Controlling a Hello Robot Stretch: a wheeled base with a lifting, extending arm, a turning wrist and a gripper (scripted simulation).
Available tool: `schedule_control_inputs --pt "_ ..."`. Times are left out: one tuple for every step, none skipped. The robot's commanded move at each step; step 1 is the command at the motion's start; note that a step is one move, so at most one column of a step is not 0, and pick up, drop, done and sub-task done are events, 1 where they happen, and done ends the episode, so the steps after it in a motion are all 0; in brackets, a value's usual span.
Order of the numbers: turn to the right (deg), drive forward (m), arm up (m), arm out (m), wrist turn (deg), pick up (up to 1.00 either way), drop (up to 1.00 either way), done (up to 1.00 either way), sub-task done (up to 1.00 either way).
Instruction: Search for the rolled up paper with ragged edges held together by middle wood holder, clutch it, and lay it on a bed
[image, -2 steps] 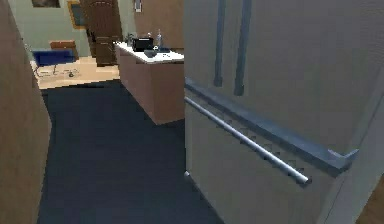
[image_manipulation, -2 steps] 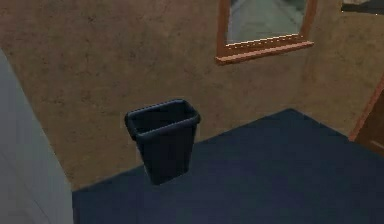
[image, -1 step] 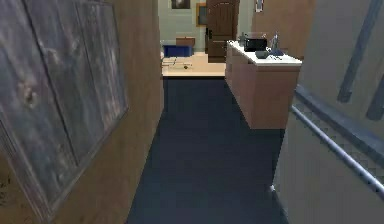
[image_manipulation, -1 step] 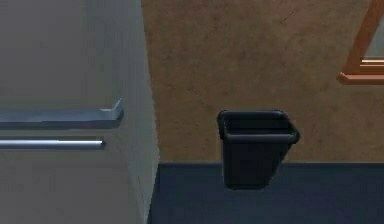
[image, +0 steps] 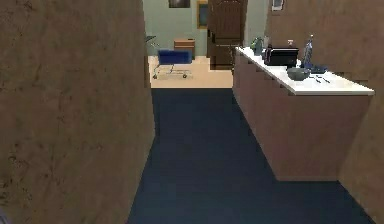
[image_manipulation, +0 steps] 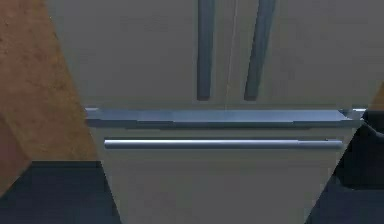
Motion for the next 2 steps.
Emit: schedule_control_inputs --pt "0.0 0.50 0.00 0.00 0.0 0.00 0.00 0.00 0.00" --pt "-3.0 0.00 0.00 0.00 0.0 0.00 0.00 0.00 0.00"
